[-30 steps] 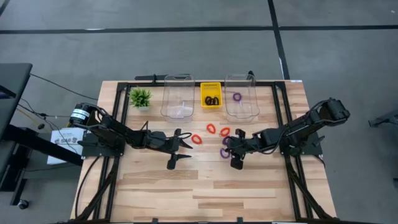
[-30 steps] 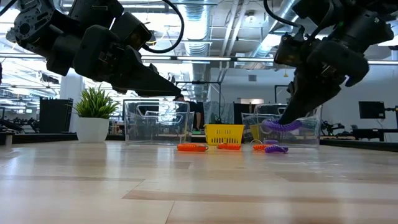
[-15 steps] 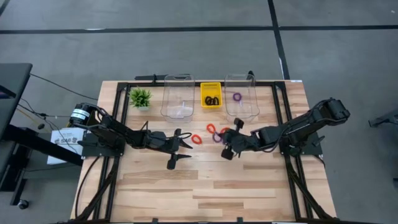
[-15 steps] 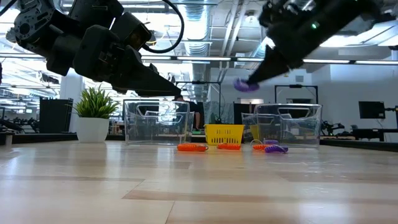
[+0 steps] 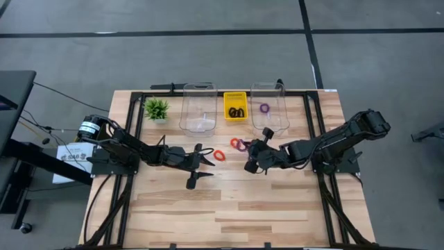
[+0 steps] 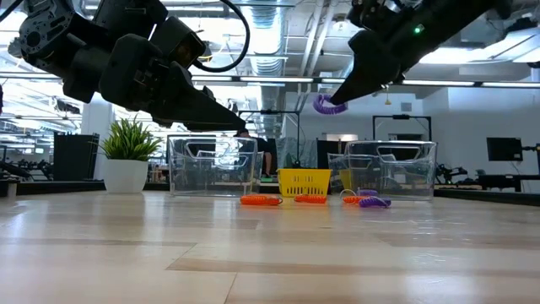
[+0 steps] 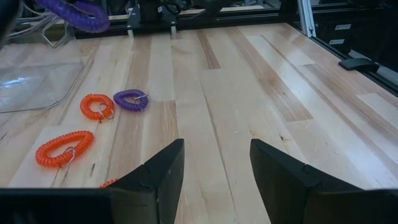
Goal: Sort spring keychains
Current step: Put the bottom purple spring keychain into the right transparent bin
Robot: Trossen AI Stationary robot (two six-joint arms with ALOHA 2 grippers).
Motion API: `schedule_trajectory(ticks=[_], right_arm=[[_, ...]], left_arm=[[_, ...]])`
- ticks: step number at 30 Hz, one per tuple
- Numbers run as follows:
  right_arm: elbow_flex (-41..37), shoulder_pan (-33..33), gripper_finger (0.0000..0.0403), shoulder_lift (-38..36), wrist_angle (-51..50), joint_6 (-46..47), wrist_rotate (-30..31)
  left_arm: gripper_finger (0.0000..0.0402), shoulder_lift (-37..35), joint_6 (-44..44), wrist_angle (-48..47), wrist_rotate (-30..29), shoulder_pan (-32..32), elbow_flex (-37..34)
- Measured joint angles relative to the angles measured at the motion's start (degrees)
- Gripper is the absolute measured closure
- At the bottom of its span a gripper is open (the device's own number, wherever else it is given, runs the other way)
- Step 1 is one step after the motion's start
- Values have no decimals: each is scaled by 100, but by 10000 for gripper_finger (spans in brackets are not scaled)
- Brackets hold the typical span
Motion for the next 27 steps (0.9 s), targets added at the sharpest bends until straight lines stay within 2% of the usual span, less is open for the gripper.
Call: schedule_trajectory(ticks=[4,8,13,24,27], right_arm=[[0,-156,396,0,-178,-89,496],[0,-448,397,0,-570,584,1211],[-1,-840,398,0,-940,1087,1148],[-2,-1721,397,-32,-1144,1105,1026],[-2,-2103,397,-148,-1212,1044,618]], left_arm=[[220,0,0,0,1,0,0],[220,0,0,0,2,0,0],[220,0,0,0,2,0,0],[220,0,0,0,1,0,0],[220,0,0,0,0,0,0]])
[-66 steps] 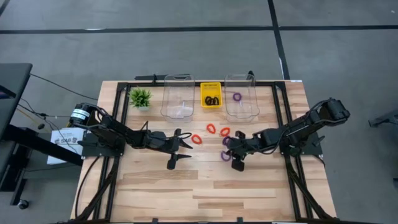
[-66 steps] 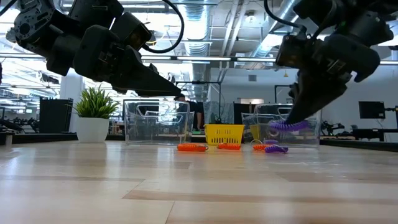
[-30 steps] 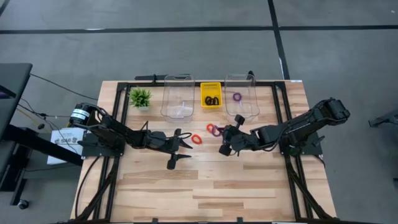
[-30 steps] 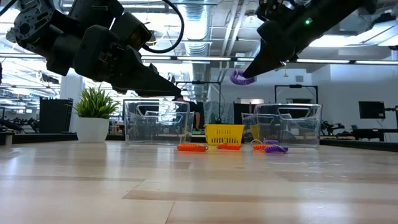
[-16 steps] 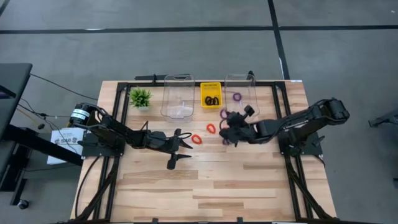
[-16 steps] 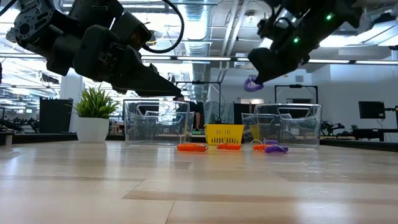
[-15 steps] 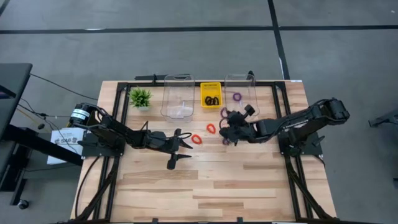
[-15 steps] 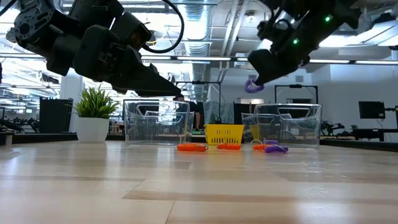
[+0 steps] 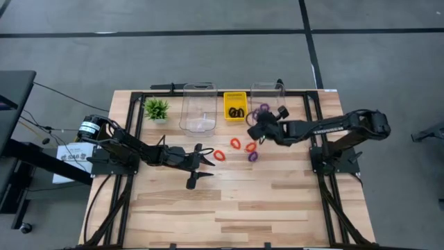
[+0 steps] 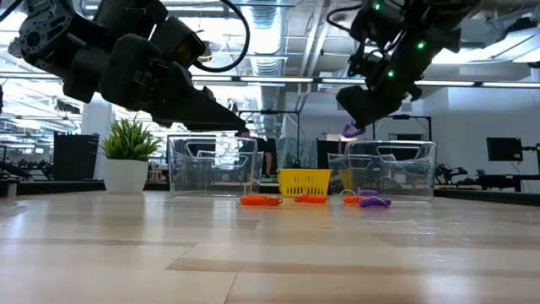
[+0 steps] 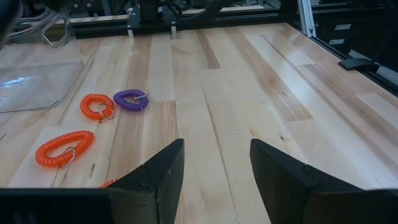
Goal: Sort spring keychains
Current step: Put the bottom purple spring keychain into the right transparent bin
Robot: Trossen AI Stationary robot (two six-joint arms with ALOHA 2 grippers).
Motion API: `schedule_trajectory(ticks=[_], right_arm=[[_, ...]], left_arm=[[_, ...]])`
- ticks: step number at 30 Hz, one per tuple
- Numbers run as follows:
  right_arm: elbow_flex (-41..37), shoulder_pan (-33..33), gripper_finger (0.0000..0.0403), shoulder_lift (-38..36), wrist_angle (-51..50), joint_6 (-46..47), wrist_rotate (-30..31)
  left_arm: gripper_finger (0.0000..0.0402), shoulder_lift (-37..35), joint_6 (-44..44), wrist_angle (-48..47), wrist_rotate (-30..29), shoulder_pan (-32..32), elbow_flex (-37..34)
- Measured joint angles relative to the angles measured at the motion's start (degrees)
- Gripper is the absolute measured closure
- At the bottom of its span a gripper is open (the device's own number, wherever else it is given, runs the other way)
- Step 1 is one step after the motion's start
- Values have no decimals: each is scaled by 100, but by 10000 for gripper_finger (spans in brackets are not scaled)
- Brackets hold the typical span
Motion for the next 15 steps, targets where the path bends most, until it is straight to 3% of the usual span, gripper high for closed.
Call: schedule_trajectory(ticks=[5,11,15], right_arm=[[0,-762,398,-352,-47,-367,-1139],[2,-1695,397,-568,-281,-438,-3069],[0,-2079,397,-313,-779,-437,-3289]], left_arm=[[220,0,0,0,2,-1,1],[220,0,0,0,1,-1,1],[220,0,0,0,1,0,1]])
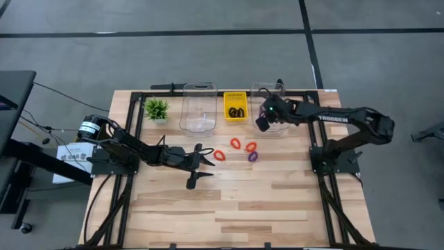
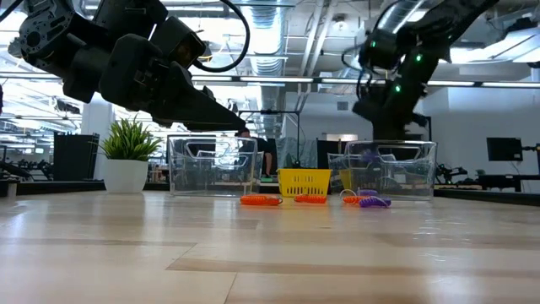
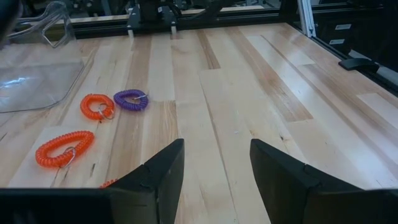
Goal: Sort spring keychains
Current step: Put the bottom purple spring keychain into the right transparent bin
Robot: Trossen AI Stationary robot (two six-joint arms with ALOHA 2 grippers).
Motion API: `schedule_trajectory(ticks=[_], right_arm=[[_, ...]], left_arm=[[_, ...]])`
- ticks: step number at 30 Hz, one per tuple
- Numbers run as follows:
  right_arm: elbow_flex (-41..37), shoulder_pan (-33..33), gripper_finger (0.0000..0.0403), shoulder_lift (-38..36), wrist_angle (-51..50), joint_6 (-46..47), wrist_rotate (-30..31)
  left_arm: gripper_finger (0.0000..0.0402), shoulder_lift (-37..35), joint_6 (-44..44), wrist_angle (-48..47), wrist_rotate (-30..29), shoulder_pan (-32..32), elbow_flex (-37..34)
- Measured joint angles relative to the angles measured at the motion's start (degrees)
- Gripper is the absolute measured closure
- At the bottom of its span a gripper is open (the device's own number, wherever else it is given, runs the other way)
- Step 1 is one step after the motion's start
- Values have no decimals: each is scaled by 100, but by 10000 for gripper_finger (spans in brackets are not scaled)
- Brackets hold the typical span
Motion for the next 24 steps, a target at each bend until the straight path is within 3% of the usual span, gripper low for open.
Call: schedule_trajectory(ticks=[14,24], right_arm=[[0,-145,393,282,47,2,-22],[0,-152,322,280,47,82,-7]], left_arm=[[220,0,0,0,-1,0,1],[220,0,0,0,1,0,1]])
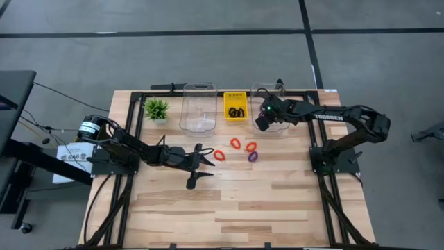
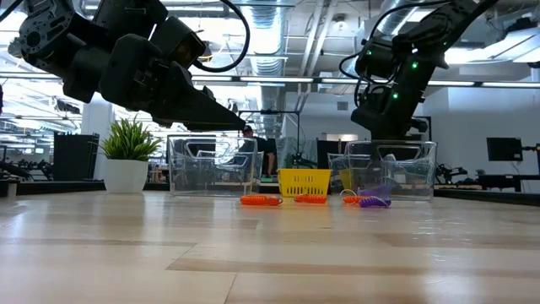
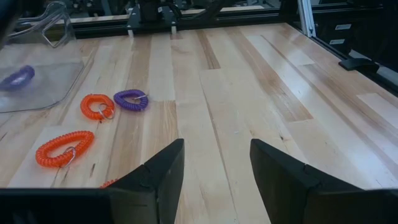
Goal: Sort spring keychains
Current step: Put the bottom purple spring keychain into the right transparent bin, then put the purple spring keychain into the right transparent bin
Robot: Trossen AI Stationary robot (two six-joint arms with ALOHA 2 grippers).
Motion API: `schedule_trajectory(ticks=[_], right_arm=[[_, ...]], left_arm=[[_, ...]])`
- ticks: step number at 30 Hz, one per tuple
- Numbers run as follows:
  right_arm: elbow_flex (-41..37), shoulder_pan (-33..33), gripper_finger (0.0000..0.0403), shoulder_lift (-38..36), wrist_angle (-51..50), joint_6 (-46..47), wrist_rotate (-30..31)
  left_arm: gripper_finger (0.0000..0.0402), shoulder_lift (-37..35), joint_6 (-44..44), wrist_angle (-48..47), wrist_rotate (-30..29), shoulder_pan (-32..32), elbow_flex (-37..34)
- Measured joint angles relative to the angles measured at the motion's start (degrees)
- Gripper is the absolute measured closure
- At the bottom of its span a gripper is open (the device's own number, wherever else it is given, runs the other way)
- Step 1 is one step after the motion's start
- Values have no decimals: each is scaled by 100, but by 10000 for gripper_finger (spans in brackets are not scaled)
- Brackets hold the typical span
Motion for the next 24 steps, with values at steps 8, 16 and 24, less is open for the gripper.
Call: schedule_trajectory(ticks=[8,16,24], right_arm=[[7,124,307,-163,438,-330,212],[76,1003,343,-1177,835,-533,330],[-268,3036,378,-1543,768,225,310]], left_arm=[[220,0,-22,-2,0,0,0],[220,0,-25,-22,0,0,0],[220,0,-26,-20,0,0,0]])
